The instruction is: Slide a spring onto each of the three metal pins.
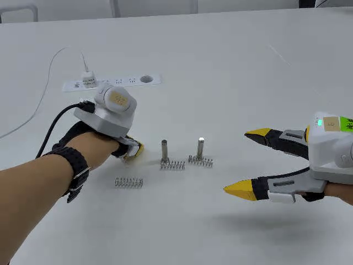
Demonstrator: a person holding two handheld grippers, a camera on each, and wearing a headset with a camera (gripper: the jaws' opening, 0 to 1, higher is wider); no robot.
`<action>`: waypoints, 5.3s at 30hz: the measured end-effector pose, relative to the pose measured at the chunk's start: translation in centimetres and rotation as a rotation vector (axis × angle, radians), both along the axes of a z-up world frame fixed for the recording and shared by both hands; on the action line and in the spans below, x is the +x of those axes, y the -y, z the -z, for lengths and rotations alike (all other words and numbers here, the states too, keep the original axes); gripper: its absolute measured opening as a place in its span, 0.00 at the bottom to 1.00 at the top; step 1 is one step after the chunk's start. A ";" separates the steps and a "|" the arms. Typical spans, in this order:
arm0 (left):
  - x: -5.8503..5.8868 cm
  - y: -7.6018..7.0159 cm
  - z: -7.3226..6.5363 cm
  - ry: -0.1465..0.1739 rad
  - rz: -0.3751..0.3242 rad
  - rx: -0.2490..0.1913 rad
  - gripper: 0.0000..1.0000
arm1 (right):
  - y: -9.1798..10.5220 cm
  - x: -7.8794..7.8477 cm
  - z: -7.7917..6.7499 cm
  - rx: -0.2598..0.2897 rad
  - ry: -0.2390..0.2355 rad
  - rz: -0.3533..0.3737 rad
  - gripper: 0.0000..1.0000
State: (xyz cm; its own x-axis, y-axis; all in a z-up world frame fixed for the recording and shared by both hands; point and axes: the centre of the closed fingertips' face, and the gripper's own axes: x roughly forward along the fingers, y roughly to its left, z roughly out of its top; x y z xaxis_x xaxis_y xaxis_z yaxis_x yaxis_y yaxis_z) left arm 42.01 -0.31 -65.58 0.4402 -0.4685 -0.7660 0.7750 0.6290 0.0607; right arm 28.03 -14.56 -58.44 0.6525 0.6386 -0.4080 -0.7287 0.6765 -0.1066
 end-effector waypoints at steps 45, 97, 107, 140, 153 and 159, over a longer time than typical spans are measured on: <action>-3.0 -4.4 -4.7 0.053 -0.102 -0.166 0.08 | -0.8 -0.2 -0.1 -0.007 -0.005 -0.015 0.77; -4.3 -5.6 -6.1 0.121 -0.077 -0.233 0.16 | -1.2 -0.2 -0.2 -0.013 -0.008 -0.020 0.75; -5.4 -6.7 -5.9 0.128 -0.066 -0.273 0.21 | -1.3 -0.2 -0.1 -0.023 -0.019 -0.021 0.70; -9.1 -4.2 -2.8 0.092 0.325 -0.210 0.30 | -1.7 -0.6 -0.1 -0.032 -0.031 -0.018 0.65; -9.0 -3.9 -1.2 0.038 0.368 -0.175 0.27 | -1.4 -0.6 0.0 -0.031 -0.031 -0.007 0.65; -9.4 -4.0 -0.7 0.020 0.370 -0.165 0.24 | -1.4 -0.7 0.0 -0.033 -0.033 -0.006 0.65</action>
